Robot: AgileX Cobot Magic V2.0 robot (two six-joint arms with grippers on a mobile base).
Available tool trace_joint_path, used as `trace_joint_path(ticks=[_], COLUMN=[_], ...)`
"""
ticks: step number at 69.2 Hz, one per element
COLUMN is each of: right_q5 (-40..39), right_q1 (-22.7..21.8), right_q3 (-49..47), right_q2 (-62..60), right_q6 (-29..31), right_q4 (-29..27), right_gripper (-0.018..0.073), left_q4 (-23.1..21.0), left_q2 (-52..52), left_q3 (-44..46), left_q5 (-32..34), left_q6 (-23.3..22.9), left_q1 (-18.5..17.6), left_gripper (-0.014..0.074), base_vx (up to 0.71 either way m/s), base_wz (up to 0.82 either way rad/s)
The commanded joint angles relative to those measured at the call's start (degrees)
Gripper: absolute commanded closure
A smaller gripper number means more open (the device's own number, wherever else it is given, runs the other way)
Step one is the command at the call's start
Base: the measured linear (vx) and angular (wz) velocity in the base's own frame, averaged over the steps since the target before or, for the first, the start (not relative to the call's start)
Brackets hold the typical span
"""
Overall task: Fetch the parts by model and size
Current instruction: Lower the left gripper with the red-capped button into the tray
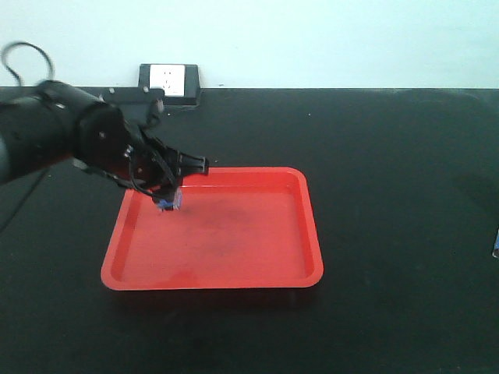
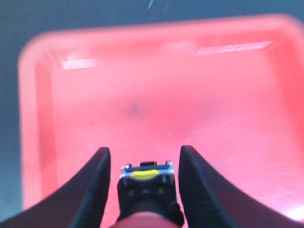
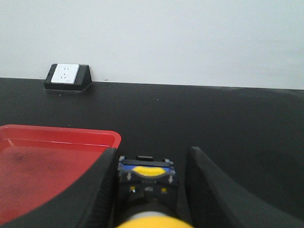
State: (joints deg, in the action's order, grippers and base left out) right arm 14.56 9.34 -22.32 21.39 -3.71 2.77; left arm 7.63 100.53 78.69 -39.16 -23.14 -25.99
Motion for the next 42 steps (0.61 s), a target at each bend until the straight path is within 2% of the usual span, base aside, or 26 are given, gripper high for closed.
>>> trace_joint_path(ticks=[1, 8, 18, 42], right_q5=[-4.44, -4.44, -4.44, -4.44], right_q1=[-0.14, -0.14, -0.14, -0.14], right_q3=[-1.57, -1.57, -1.57, -1.57], right_q2=[0.37, 0.37, 0.37, 0.37], right_q6=[0.32, 0.32, 0.32, 0.32], right_q4=[0.19, 0.24, 0.24, 0.24], right_gripper=[0.0564, 0.0564, 0.0564, 0.0564], left_q4=[1.16, 0.92, 1.5, 4.63], left_q2=[0.41, 3.1, 6.43, 9.77], left_q3=[1.88, 1.88, 1.88, 1.92], left_q5=[3.28, 5.16, 6.06, 5.89], left_q6=[-2.55, -2.8, -5.55, -5.61], left_q1=[-0.99, -1.58, -1.82, -1.82], left_gripper=[0.0603, 0.0603, 0.0603, 0.0603], base_vx=[0.0, 0.0, 0.0, 0.0], base_wz=[0.0, 0.0, 0.0, 0.0])
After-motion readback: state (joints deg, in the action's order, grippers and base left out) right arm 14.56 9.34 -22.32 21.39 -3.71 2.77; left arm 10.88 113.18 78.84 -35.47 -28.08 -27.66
